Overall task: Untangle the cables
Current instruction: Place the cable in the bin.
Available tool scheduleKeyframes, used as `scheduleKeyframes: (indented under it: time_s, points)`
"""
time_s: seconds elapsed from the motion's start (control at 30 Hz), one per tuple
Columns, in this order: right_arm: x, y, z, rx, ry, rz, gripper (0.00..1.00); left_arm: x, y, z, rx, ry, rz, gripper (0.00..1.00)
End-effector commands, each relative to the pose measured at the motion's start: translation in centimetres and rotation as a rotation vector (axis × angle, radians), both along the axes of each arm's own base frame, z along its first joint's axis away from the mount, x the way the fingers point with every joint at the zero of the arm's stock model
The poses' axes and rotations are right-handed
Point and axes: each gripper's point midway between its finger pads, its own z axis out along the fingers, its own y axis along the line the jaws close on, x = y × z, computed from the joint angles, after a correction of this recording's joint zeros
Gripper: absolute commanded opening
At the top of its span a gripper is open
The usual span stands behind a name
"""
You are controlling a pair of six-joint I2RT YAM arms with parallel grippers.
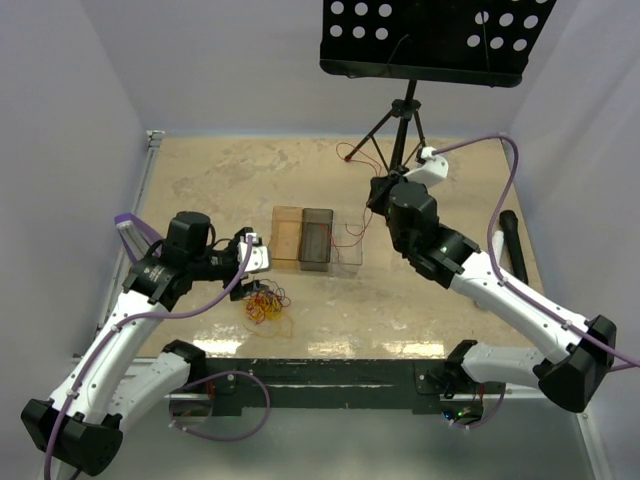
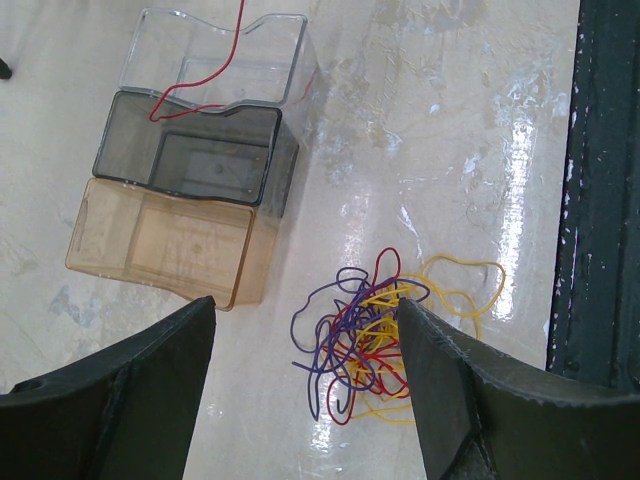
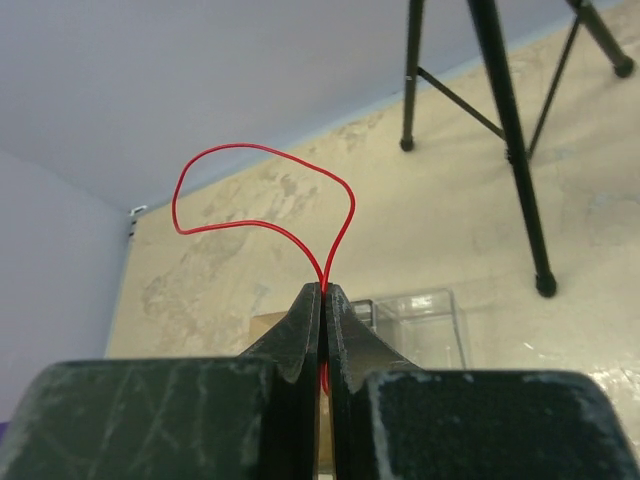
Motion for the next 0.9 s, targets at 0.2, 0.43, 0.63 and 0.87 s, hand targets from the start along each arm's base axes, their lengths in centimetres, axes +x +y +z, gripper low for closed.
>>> scheduleKeyframes:
  time_s: [0.2, 0.43, 0.63, 0.87]
  points:
    - [-1.0, -6.9, 3.1, 0.029, -0.063, -0.21, 0.0, 0.0, -0.4, 0.6, -0.025, -0.01, -0.017, 0.78]
    - [-1.0, -8.7, 2.7, -0.017, -0.056, -0.269, 0.0, -0.1, -0.2, 0.3, -0.018, -0.007, -0.014, 0.78]
    - [-0.3, -7.3, 0.7, -0.034, -0.027, -0.216, 0.0, 0.0, -0.4, 0.3, -0.023, -0.001, -0.018, 0.78]
    - [1.6, -4.5, -2.2, -0.058, 0.023, -0.148, 0.0, -0.1, -0.4, 0.3, -0.022, 0.0, -0.017, 0.78]
